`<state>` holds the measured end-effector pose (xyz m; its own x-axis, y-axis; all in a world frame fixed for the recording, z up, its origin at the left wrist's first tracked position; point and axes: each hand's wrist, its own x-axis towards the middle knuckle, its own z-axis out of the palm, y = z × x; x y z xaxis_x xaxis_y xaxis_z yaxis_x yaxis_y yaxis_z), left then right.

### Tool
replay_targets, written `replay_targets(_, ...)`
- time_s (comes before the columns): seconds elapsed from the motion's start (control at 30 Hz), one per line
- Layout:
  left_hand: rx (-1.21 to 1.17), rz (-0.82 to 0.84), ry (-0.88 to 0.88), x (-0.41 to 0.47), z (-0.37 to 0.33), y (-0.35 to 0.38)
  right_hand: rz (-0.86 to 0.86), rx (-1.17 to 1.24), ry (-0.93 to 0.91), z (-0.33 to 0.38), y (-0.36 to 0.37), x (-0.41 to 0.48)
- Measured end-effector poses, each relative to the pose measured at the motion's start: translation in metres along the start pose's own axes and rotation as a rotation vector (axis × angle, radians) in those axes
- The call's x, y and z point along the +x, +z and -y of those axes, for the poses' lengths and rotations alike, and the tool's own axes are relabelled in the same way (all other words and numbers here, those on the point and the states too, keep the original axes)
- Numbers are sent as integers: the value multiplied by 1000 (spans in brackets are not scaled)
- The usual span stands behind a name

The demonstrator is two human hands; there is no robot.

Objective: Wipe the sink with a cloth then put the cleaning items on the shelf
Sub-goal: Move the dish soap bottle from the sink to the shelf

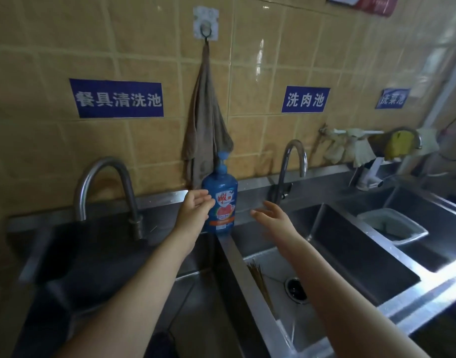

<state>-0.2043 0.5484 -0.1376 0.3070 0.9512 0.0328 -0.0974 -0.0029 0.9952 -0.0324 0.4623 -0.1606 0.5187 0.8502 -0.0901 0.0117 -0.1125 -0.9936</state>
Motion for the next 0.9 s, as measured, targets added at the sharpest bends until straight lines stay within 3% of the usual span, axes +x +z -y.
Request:
replay_targets(0.17,41,-71,-14,30,24,24,72,-34,28,-13,-19,58)
replay_targets(0.57,150,-391,-123,87,79,79,433,-100,44,-44,-35,185)
replay_targets(0.9,164,-382,-147,132,103,80,576,-95,-45,-68,-4,240)
